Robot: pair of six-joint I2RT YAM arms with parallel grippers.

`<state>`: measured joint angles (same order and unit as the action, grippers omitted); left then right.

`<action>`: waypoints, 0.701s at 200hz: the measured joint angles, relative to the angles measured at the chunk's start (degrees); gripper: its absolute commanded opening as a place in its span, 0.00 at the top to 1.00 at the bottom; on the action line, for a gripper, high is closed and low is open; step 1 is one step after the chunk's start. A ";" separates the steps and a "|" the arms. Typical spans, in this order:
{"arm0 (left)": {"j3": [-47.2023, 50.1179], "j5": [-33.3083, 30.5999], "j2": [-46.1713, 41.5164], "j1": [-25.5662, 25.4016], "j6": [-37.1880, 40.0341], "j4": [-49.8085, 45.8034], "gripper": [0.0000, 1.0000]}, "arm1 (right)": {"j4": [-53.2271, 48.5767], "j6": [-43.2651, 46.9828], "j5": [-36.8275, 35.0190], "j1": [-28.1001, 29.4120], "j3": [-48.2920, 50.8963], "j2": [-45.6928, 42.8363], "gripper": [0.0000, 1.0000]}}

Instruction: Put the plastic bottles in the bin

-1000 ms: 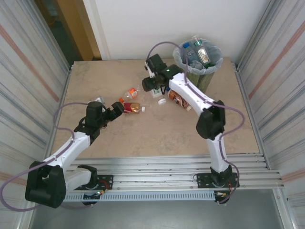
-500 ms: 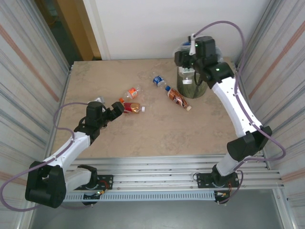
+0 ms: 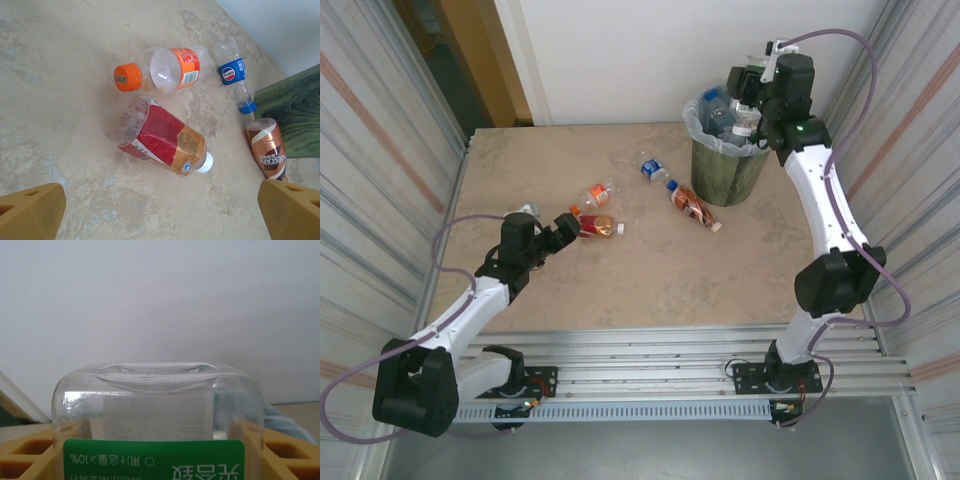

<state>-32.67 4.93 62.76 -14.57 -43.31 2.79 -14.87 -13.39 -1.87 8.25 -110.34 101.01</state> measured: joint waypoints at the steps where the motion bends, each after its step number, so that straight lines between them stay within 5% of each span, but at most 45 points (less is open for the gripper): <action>1: 0.00 0.00 0.00 0.00 0.00 0.00 0.01 | 0.09 0.07 0.04 -0.07 -0.11 0.13 0.53; 140: -0.07 -0.07 0.02 0.00 0.17 -0.07 0.01 | 2.80 13.97 0.52 -4.11 -9.14 15.74 0.43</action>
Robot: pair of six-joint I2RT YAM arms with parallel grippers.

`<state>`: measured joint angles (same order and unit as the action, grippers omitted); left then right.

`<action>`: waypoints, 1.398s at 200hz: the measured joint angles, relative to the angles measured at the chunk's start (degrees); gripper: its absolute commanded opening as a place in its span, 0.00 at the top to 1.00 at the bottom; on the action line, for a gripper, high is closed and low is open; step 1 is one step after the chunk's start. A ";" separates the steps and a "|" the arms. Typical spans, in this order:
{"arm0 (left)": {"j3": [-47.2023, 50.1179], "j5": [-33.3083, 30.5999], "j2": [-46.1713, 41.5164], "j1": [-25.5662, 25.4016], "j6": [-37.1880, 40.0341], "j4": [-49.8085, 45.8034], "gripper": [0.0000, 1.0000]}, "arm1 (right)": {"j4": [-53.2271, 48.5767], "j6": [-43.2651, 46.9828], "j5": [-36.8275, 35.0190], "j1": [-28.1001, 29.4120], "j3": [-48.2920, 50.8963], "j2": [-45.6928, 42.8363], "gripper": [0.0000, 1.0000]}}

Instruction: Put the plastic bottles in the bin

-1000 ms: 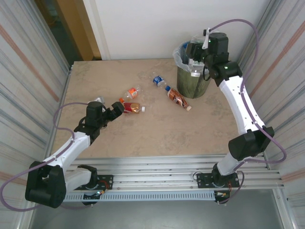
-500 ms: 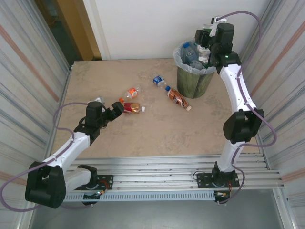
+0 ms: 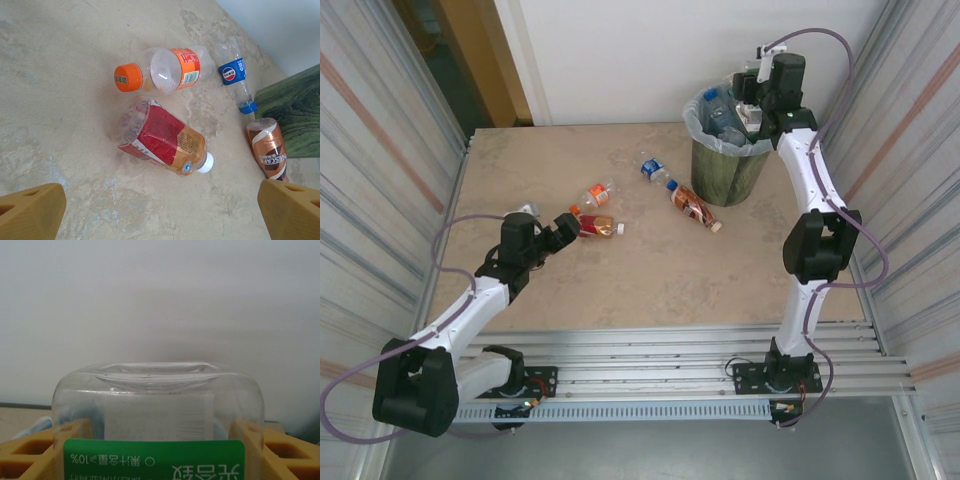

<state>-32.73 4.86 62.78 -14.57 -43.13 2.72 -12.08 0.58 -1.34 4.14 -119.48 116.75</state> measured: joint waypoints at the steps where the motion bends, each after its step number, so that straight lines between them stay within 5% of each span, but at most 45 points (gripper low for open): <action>1: -0.02 0.00 -0.02 0.00 0.00 0.00 0.01 | 0.00 0.09 0.04 0.00 0.00 0.09 0.43; 68: -0.81 0.02 0.00 0.00 0.02 0.02 0.01 | 0.31 2.12 3.15 0.00 4.11 -0.24 0.14; 94: -0.81 0.02 0.00 0.00 0.02 0.02 0.01 | 0.26 2.56 4.87 0.00 7.54 -1.75 0.13; 168: -0.81 0.04 0.00 0.00 0.00 0.02 0.01 | 0.13 2.71 9.16 0.00 9.42 -6.80 0.37; 279: -0.81 0.13 0.00 0.00 0.02 0.02 0.01 | -3.13 1.25 7.63 -0.11 9.70 -5.84 0.46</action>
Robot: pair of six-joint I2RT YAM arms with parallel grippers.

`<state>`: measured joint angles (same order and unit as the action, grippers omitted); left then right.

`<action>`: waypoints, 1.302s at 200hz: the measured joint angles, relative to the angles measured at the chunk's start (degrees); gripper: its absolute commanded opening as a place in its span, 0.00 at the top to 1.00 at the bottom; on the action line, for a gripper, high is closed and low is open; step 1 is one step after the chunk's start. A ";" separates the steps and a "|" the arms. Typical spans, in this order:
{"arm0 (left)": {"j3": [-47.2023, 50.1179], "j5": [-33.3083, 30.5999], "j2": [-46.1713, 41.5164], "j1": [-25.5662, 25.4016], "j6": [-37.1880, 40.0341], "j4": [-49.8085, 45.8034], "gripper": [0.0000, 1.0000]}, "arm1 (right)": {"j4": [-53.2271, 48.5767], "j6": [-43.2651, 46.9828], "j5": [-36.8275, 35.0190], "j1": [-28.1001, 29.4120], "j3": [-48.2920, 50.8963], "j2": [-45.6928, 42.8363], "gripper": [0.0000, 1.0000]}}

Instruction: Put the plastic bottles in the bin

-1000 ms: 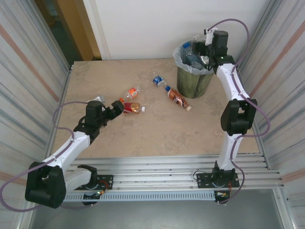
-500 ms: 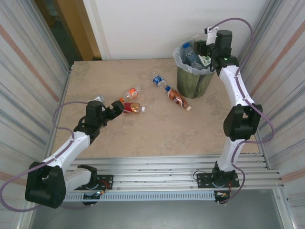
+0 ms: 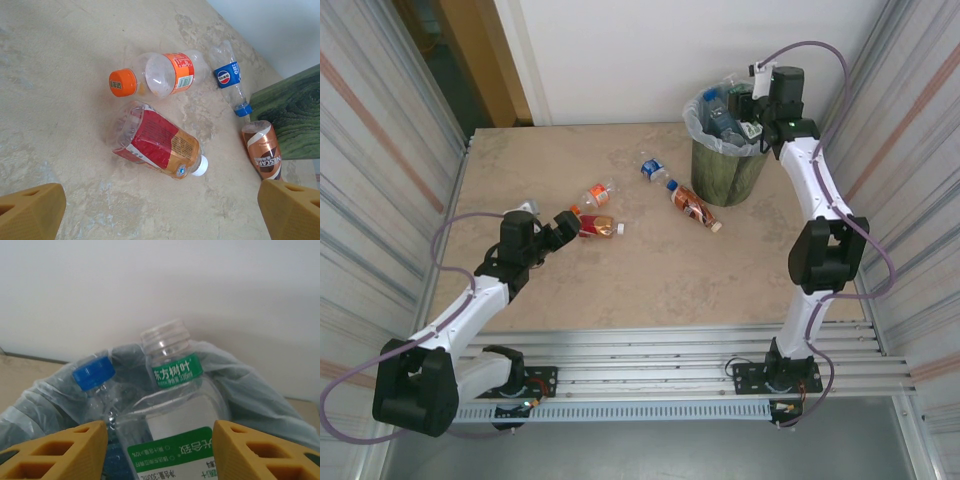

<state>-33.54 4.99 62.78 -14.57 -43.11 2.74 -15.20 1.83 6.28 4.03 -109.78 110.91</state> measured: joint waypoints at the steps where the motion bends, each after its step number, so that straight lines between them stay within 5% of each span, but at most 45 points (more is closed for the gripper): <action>1: 0.00 0.00 0.00 0.00 -0.02 -0.02 0.01 | -0.04 -0.02 0.00 0.00 0.00 0.04 0.46; 100: -1.11 0.04 0.22 -0.07 -0.07 -2.40 0.01 | 0.26 -5.05 3.43 -0.42 4.00 -0.37 0.52; 187: -7.96 -4.22 5.42 -5.81 -1.49 -7.72 0.01 | -5.27 -9.01 4.72 -0.28 3.50 -2.34 0.33; 260: -12.90 -8.13 14.58 -7.45 -8.52 -10.95 0.01 | -9.94 -11.19 3.82 1.42 4.61 -15.02 0.19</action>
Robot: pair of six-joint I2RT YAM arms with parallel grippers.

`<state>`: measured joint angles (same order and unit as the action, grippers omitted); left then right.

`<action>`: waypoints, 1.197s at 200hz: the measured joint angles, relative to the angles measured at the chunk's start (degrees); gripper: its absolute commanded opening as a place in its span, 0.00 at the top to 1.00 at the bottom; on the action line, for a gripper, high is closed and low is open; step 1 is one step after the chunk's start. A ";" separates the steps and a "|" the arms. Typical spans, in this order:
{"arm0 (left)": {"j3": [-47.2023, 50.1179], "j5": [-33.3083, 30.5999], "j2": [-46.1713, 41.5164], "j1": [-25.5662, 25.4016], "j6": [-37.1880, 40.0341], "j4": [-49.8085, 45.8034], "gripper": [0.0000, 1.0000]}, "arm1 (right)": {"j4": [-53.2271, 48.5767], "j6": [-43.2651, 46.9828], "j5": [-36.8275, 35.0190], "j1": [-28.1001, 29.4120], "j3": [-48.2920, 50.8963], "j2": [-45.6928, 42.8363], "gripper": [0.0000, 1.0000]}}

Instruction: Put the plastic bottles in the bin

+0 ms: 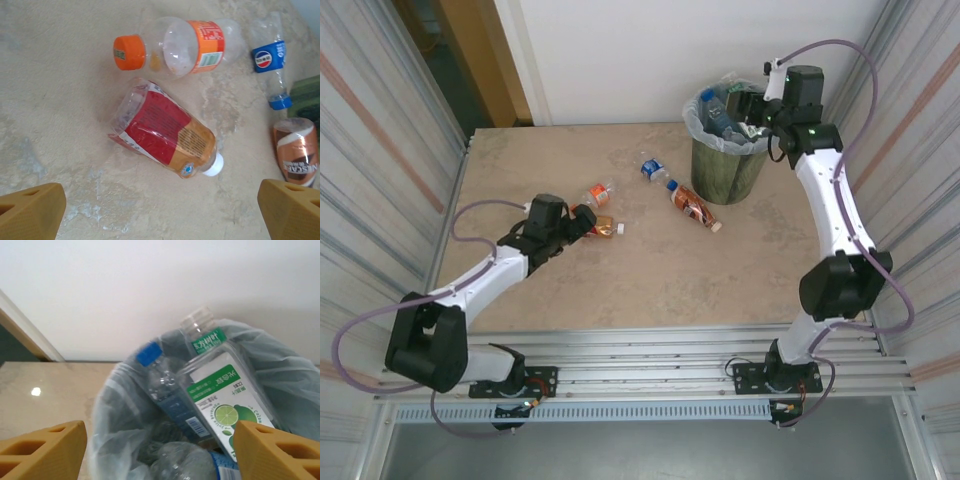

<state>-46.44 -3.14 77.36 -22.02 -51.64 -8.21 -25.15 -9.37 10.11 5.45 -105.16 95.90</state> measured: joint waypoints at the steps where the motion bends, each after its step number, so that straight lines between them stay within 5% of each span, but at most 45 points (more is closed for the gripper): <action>1: -0.04 -0.02 0.07 -0.04 -0.09 -0.02 0.01 | -0.04 0.00 0.00 0.09 0.17 -0.31 0.19; 55: -4.48 -4.37 5.92 -1.25 -5.75 -3.32 0.01 | -4.09 -2.14 -2.62 4.44 10.69 -11.54 0.00; 121: -10.29 -6.62 15.21 -1.53 -11.69 -4.00 0.01 | -8.04 -5.09 -5.79 7.72 22.91 -20.33 0.02; 239: -19.23 -10.78 26.99 -3.45 -18.97 -8.59 0.02 | -9.68 -5.77 -7.52 9.38 25.27 -23.61 0.02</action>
<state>-65.67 -13.91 104.36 -25.47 -70.61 -16.80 -34.83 -15.14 2.59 14.83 -79.90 72.29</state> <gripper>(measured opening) 0.987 0.978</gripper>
